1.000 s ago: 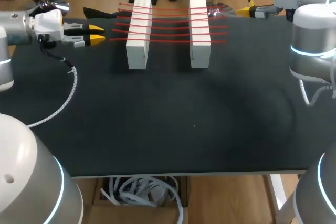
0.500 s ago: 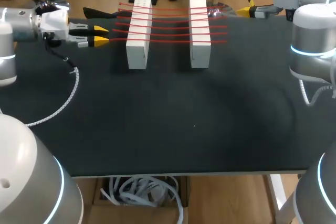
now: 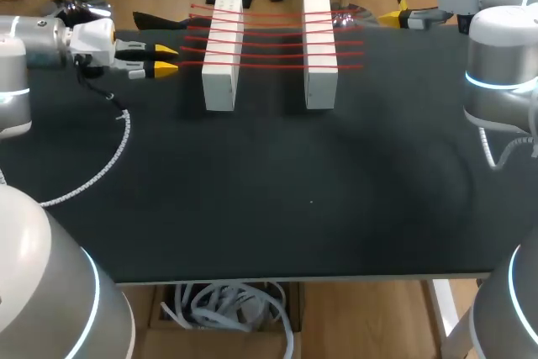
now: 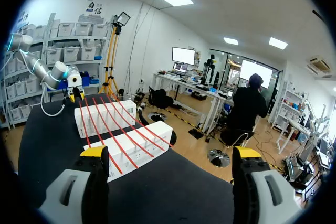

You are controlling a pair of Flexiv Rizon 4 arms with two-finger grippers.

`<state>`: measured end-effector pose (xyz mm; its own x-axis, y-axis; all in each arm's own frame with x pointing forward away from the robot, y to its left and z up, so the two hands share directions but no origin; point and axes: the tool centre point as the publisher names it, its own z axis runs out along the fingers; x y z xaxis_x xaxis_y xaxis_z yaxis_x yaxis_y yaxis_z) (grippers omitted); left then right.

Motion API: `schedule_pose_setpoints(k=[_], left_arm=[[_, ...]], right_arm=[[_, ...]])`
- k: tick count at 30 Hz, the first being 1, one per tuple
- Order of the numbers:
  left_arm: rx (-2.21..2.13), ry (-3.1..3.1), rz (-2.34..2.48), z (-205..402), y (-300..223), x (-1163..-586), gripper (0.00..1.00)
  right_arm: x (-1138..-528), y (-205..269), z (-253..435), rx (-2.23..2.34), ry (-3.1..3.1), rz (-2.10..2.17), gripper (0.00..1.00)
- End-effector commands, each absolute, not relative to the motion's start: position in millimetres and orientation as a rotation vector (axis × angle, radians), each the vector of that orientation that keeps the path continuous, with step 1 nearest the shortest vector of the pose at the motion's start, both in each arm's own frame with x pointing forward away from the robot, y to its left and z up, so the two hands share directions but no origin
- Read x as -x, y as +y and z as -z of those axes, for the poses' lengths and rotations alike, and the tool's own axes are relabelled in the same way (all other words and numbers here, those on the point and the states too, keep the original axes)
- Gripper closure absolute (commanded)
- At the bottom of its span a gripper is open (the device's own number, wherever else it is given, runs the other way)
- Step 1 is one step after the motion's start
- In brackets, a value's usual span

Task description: Grab the tape and strap the tape.

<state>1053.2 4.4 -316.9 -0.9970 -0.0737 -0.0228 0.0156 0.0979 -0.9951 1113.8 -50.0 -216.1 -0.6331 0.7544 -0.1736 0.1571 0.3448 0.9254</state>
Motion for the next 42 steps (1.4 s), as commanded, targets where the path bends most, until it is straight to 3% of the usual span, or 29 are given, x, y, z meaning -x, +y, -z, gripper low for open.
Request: schedule_pose_setpoints(k=[1, 13, 26, 32, 34, 35, 42], left_arm=[[0.037, 2.276, 2.088, 322.6, 6.2, -1059.9, 0.73], [0.027, 2.275, 2.112, 329.8, 8.9, -1066.4, 0.75], [0.037, 2.259, 2.137, 333.8, 6.0, -1064.9, 0.86], [0.030, 2.250, 2.146, 331.8, 3.2, -1065.1, 0.85], [0.028, 2.248, 2.148, 331.4, 2.4, -1065.0, 0.90], [0.027, 2.247, 2.150, 331.2, 2.0, -1064.9, 1.00], [0.018, 2.204, 2.175, 326.3, 1.5, -1062.1, 1.00]], right_arm=[[-1113.8, -50.0, 216.1, -0.793, 2.013, -1.291, 0.00], [-1113.8, -50.0, 216.1, -0.793, 2.013, -1.291, 0.00], [-1113.8, -50.0, 216.1, -0.793, 2.013, -1.291, 0.00], [-1113.8, -50.0, 216.1, -0.793, 2.013, -1.291, 0.00], [-1113.8, -50.0, 216.1, -0.793, 2.013, -1.291, 0.00], [-1113.8, -50.0, 216.1, -0.793, 2.013, -1.291, 0.00], [-1113.8, -50.0, 216.1, -0.793, 2.013, -1.291, 0.00]])
